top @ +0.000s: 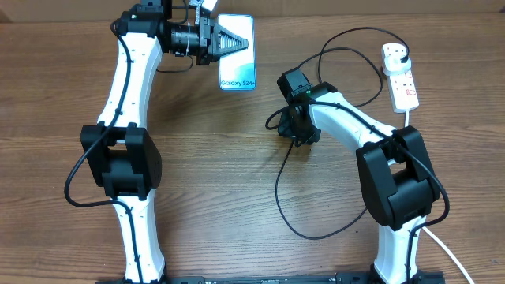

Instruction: Plug charger to phone and switch on socket

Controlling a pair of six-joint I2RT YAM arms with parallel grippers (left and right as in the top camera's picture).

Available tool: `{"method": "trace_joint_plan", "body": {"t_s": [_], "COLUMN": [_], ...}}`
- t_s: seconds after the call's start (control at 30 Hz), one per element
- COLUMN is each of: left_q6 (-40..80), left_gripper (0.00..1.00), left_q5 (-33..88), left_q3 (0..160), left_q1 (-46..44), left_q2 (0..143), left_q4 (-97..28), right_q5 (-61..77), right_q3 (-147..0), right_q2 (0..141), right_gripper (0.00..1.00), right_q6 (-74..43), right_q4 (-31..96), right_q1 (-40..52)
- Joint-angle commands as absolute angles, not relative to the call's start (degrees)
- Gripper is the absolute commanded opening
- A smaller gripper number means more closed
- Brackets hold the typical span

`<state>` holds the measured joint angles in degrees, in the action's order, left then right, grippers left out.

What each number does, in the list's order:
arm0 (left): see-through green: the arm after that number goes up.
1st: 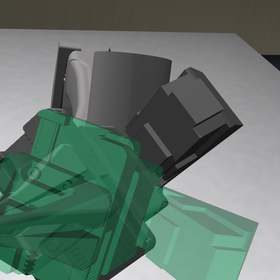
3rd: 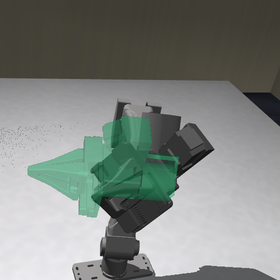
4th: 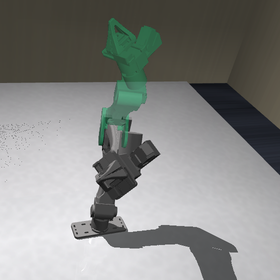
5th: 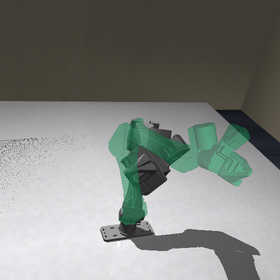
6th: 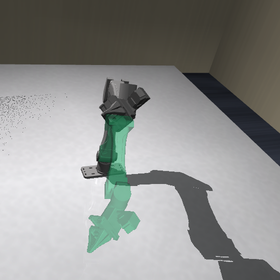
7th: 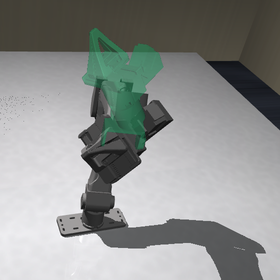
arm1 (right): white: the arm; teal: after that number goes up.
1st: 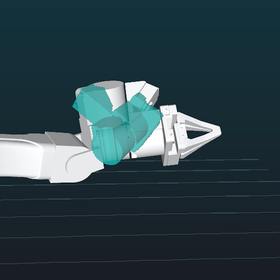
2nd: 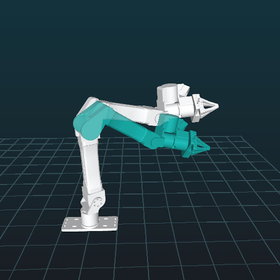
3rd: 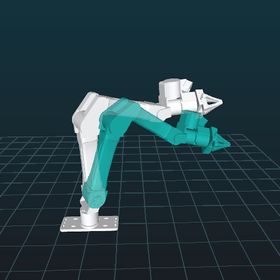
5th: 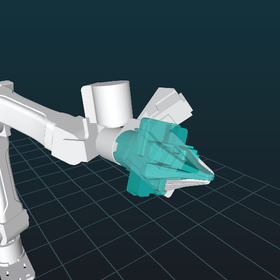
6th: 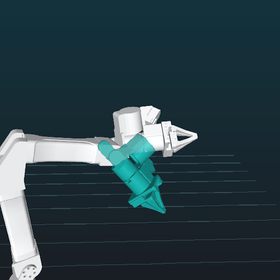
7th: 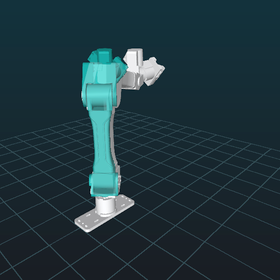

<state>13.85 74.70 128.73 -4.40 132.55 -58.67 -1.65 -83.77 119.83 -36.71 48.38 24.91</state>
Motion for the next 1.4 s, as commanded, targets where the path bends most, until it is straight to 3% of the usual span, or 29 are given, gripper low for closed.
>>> {"method": "trace_joint_plan", "body": {"t_s": [0.0,0.13,0.47,0.53,0.6,0.8,1.03,1.37], "left_q6": [14.2,14.2,14.2,14.2,14.2,14.2,14.2,14.2], "left_gripper": [0.04,0.04,0.04,0.04,0.04,0.04,0.04,0.04], "left_q5": [76.1,76.1,76.1,76.1,76.1,76.1,76.1,76.1], "left_q3": [129.1,129.1,129.1,129.1,129.1,129.1,129.1,129.1], "left_q1": [-4.4,-4.4,-4.4,-4.4,-4.4,-4.4,-4.4,-4.0], "left_q2": [131.5,131.5,131.5,131.5,131.5,131.5,131.5,131.5], "left_q4": [-58.5,-58.5,-58.5,-58.5,-58.5,-58.5,-58.4,-58.4], "right_q5": [-1.1,0.8,4.1,5.2,6.7,18.6,47.3,60.8], "right_q3": [-82.8,-82.8,-82.8,-82.8,-82.8,-83.8,-85.0,-85.0], "right_q2": [121.0,122.8,125.2,125.8,126.4,126.7,121.9,114.9], "right_gripper": [0.34,0.23,0.21,0.17,0.04,0.04,0.04,0.04], "right_q6": [-37.6,-38.9,-38.8,-38.8,-38.8,-29.1,-9.2,-0.9], "right_q4": [47.8,47.4,46.9,46.9,46.9,43.1,39.5,42.9], "right_q1": [25.1,25.1,25.1,25.1,25.1,25.1,24.0,22.2]}}
